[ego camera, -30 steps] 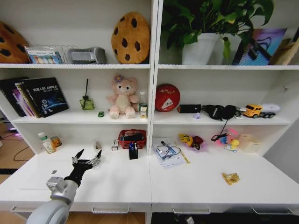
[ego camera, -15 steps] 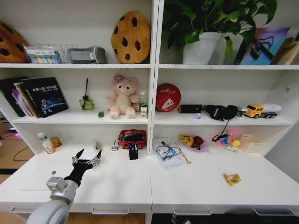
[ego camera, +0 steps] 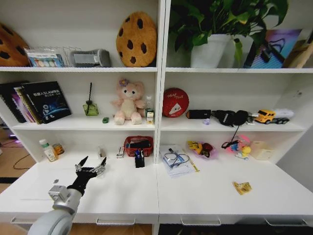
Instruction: Organize the objects on the table.
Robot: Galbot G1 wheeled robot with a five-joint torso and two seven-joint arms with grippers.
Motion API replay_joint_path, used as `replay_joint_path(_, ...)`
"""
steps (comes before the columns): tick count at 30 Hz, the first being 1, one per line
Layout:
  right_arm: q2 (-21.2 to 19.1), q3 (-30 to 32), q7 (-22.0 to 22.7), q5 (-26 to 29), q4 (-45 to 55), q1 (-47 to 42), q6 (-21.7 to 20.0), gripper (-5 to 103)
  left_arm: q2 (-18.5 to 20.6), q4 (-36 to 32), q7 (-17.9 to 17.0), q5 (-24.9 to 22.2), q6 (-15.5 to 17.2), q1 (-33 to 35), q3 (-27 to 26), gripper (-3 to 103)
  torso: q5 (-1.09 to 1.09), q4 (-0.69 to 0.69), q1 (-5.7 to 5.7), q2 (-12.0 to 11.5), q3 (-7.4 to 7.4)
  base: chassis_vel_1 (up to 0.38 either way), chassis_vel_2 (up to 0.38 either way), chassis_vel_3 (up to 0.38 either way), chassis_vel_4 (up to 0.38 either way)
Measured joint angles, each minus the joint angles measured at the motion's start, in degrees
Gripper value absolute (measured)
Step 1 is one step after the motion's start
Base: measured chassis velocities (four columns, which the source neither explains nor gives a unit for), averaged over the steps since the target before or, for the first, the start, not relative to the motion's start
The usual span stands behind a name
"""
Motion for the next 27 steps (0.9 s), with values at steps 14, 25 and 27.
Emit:
replay_joint_path(14, 2.1, 1.9, 5.6, -2.5, 41.4, -32.6, -4.2, 100, 0.0, 0.0, 0.0, 0.0, 0.0, 0.0, 0.0, 100, 0.00, 0.00, -0.01, 0.0, 0.00, 0.000, 0.000, 0.000, 0.000)
replay_joint_path(25, 0.3, 2.7, 16.5, 1.4, 65.9, -40.8, -13.6, 100, 0.0, 0.0, 0.0, 0.0, 0.0, 0.0, 0.0, 100, -0.01, -0.01, 0.01, 0.0, 0.02, 0.000, 0.000, 0.000, 0.000)
replay_joint_path(27, -0.3, 2.6, 17.6, 5.2, 66.1, -35.8, -22.4, 100, 0.0, 0.0, 0.0, 0.0, 0.0, 0.0, 0.0, 100, 0.01, -0.01, 0.00, 0.0, 0.02, 0.000, 0.000, 0.000, 0.000)
